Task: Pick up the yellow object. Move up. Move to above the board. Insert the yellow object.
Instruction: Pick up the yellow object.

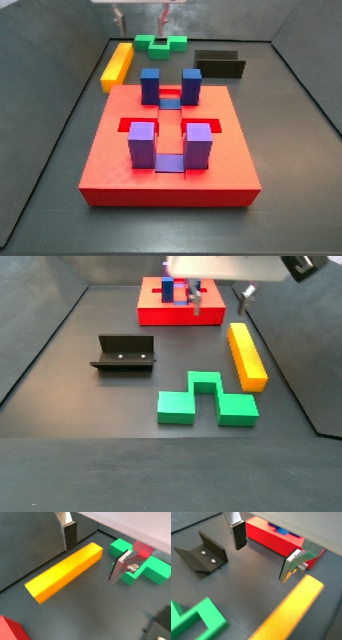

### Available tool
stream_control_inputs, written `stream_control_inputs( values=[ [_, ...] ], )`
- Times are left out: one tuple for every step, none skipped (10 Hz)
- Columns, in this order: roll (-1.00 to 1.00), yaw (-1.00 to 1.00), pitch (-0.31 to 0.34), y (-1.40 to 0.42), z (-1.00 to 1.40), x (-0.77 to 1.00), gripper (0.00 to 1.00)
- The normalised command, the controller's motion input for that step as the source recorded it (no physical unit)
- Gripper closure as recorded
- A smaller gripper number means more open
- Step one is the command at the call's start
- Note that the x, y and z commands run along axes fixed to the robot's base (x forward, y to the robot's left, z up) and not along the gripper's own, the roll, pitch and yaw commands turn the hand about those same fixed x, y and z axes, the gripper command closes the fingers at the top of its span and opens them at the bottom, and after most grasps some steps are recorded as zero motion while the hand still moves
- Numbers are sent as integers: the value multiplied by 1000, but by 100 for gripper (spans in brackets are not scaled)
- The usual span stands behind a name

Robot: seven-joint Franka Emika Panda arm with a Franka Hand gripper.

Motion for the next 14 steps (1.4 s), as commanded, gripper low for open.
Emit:
stream_control_inputs(
  values=[
    [23, -320, -261, 0, -226, -571, 0],
    [9, -323, -236, 11, -223, -480, 0],
    [0, -289, -226, 69, -206, -497, 0],
    [0, -251, -153, 206, -106, -309, 0],
    [1, -249, -100, 289, -77, -217, 0],
    [43, -226, -46, 320, -89, -171, 0],
    [51, -97, -86, 137, -126, -311, 0],
    [166, -31, -173, -20, -374, -400, 0],
    [167, -17, -211, -117, -443, -383, 0],
    [70, 0, -151, -43, -249, -209, 0],
    [0, 0, -79, 0, -86, -6, 0],
    [-24, 0, -26, 34, 0, 57, 0],
    [-39, 0, -34, 51, -9, 37, 0],
    [0, 0, -60, 11, -166, 0, 0]
  ],
)
